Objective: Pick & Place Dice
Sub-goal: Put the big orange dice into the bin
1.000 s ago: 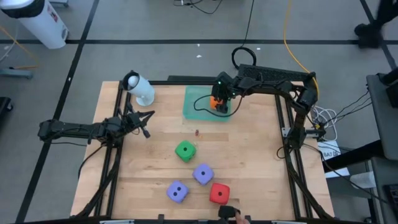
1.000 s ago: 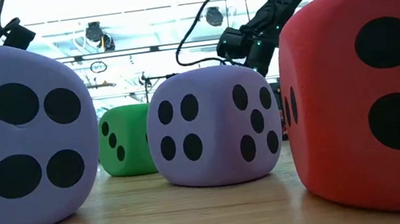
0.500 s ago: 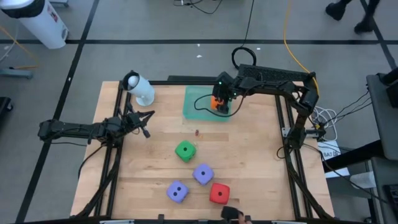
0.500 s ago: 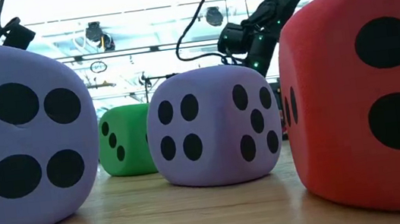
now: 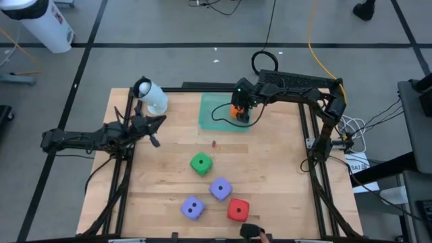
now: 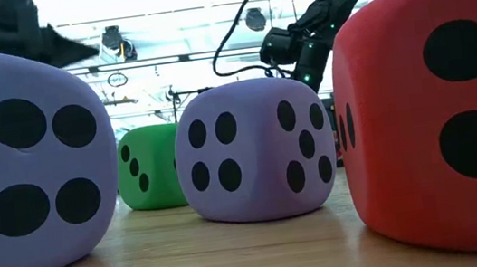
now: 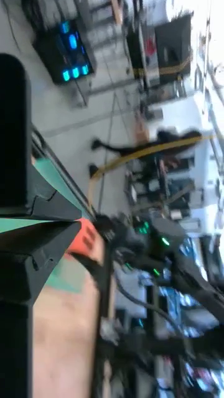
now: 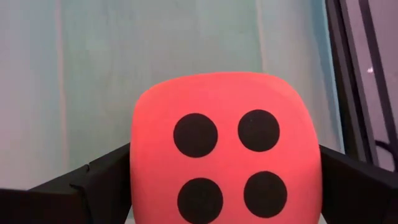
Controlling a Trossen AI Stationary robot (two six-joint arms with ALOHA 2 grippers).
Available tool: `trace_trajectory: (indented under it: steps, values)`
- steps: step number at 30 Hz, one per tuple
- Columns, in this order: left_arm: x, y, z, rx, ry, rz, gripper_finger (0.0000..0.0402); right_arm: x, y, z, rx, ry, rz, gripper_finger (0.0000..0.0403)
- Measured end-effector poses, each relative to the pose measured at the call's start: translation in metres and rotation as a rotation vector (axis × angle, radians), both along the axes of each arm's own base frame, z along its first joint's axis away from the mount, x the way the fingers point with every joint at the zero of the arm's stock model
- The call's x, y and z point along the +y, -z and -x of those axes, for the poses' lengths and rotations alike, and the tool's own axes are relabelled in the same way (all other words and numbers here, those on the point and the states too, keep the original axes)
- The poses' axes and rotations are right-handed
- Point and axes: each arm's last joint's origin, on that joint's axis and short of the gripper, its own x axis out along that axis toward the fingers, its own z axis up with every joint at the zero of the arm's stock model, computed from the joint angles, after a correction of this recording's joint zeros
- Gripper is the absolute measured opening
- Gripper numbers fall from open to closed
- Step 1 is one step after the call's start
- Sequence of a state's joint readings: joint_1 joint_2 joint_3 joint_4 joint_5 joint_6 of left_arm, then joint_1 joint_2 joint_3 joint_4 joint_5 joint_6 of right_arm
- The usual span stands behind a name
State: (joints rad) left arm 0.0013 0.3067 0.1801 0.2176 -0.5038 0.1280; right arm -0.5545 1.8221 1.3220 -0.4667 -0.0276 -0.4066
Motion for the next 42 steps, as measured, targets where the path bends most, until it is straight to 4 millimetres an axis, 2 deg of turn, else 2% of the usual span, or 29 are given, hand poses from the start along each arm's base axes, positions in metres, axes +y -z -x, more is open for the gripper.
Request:
trace_trajectory:
  steps: [4, 8, 12, 17, 20, 24, 31, 35, 39, 42]
  values:
    - [0.002, -0.024, -0.017, -0.021, 0.015, -0.002, 0.0026, -0.001, -0.001, -0.001, -0.006, -0.02, 0.018, 0.0397]
    - [0.012, -0.035, -0.052, 0.074, 0.055, -0.001, 0.0026, -0.001, -0.001, -0.002, -0.017, -0.02, 0.025, 0.0398]
    - [0.038, -0.035, -0.098, 0.155, 0.123, -0.005, 0.0026, -0.001, -0.002, -0.003, -0.024, -0.023, 0.03, 0.0398]
    - [0.085, -0.039, -0.139, 0.179, 0.133, 0.058, 0.0019, 0.001, -0.002, -0.004, -0.021, -0.048, 0.039, 0.0398]
    - [0.113, -0.034, -0.159, 0.198, 0.186, 0.139, 0.0005, 0.002, -0.002, -0.005, -0.018, -0.063, 0.046, 0.0398]
    - [0.144, -0.018, -0.176, 0.236, 0.209, 0.279, 0.0008, 0.002, -0.003, -0.005, -0.019, -0.081, 0.059, 0.0398]
    - [0.183, 0.011, -0.205, 0.257, 0.237, 0.54, 0.0006, 0.0, -0.006, -0.01, -0.068, -0.081, 0.089, 0.0398]
    - [0.192, 0.011, -0.226, 0.259, 0.369, 0.592, 0.0003, 0.001, -0.007, -0.011, -0.093, -0.099, 0.075, 0.0397]
    - [0.191, 0.009, -0.249, 0.307, 0.404, 0.606, 0.0003, 0.003, -0.007, -0.014, -0.113, -0.117, 0.066, 0.0397]
    - [0.196, 0.011, -0.257, 0.356, 0.416, 0.646, 0.0003, 0.006, -0.008, -0.017, -0.125, -0.125, 0.074, 0.0397]
